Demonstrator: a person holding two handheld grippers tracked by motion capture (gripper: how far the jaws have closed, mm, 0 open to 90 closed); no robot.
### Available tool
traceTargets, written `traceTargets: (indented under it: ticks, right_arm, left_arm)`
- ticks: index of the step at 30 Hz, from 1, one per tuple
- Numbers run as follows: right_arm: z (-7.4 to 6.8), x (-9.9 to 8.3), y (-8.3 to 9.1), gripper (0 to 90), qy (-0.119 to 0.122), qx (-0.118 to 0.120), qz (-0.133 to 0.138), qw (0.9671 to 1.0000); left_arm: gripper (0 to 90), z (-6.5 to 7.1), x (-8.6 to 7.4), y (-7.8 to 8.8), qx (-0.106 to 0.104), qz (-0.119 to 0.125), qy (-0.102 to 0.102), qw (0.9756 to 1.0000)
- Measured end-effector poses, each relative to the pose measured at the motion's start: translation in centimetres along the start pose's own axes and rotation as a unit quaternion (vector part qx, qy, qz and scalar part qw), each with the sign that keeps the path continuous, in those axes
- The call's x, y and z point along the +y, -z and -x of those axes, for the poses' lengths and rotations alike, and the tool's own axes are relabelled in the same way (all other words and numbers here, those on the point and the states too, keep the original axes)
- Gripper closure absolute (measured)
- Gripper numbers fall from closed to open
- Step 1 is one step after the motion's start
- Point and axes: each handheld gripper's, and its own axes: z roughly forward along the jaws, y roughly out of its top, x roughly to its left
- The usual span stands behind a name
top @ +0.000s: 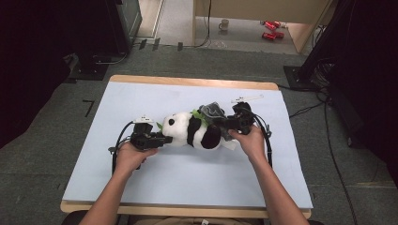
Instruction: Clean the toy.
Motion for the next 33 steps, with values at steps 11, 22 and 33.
traceTargets:
  ticks: [11,22,33]
  right_arm:
    - [0.8,-0.7,0.1,75.6,-0.023,0.013,-0.028,0.9993]
    - [1.9,-2.4,1.3,77.5,-0.026,-0.007,-0.046,0.9986]
    - [3.8,-3.2,3.4,77.9,-0.058,-0.054,-0.068,0.9945]
  left_arm:
    - [58.2,0.0,0.0,-0.1,-0.001,-0.008,-0.010,0.9999]
    - [58.3,-0.1,0.1,-0.1,-0.003,-0.005,-0.007,1.0000]
    - [58.8,-0.4,1.1,0.1,-0.014,0.009,0.007,0.9998]
